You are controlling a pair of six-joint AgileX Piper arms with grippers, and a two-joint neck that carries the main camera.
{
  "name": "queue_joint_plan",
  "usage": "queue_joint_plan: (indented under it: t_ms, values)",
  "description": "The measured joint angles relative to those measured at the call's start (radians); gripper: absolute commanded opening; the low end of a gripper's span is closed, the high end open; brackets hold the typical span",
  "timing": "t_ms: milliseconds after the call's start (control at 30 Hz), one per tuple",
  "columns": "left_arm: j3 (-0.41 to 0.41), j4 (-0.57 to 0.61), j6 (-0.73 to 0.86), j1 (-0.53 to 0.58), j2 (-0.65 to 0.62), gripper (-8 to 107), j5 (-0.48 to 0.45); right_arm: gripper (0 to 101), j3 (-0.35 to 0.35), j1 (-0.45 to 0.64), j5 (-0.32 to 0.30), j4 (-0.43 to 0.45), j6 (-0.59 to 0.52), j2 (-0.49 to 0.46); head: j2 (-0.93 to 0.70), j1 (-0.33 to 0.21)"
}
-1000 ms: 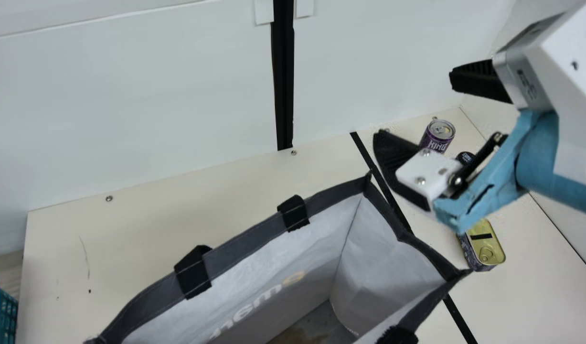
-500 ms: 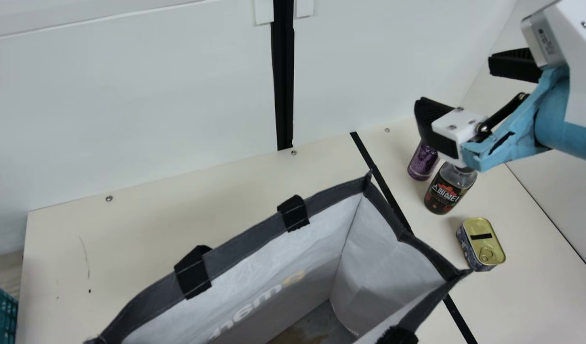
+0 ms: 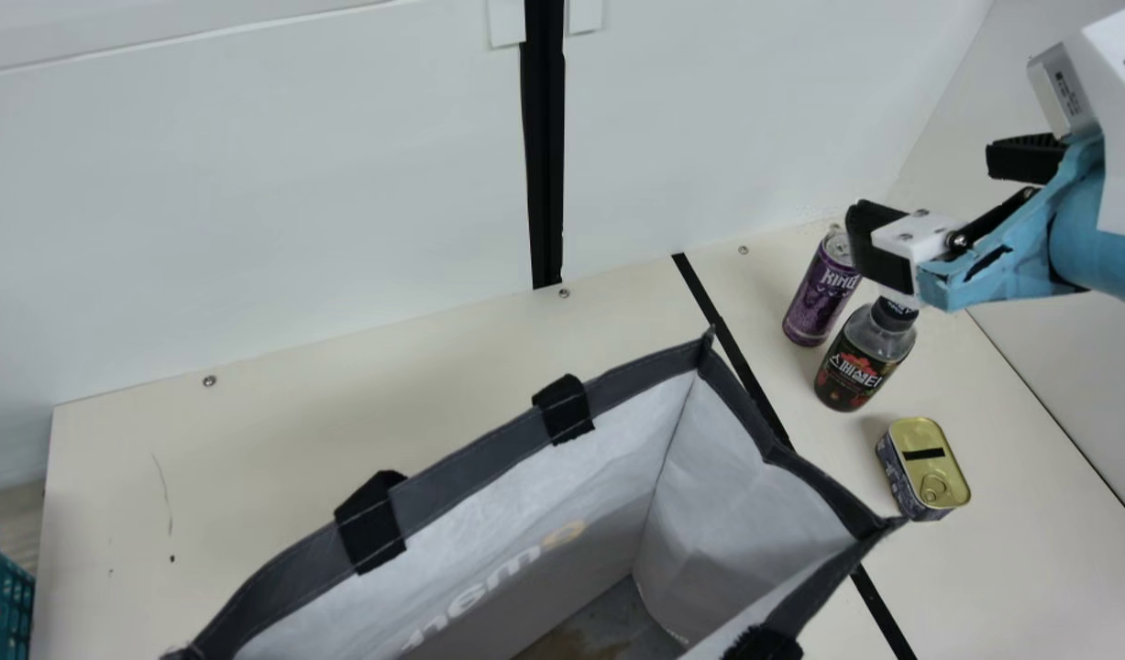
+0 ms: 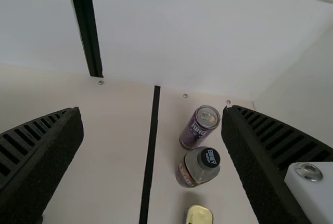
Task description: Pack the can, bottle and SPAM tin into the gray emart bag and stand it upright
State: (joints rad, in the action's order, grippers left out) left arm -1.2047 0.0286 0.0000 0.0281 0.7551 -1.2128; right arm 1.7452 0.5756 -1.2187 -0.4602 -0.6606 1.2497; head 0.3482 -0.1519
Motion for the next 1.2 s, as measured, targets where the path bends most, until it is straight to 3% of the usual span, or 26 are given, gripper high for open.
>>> queue_joint_plan:
  t_ms: [1200]
  values:
    - [0.0,0.0,0.0,0.0,0.0,90,0.0,95,-0.166,0.025,0.001,0.153,0.0,-0.019,0.0,0.0]
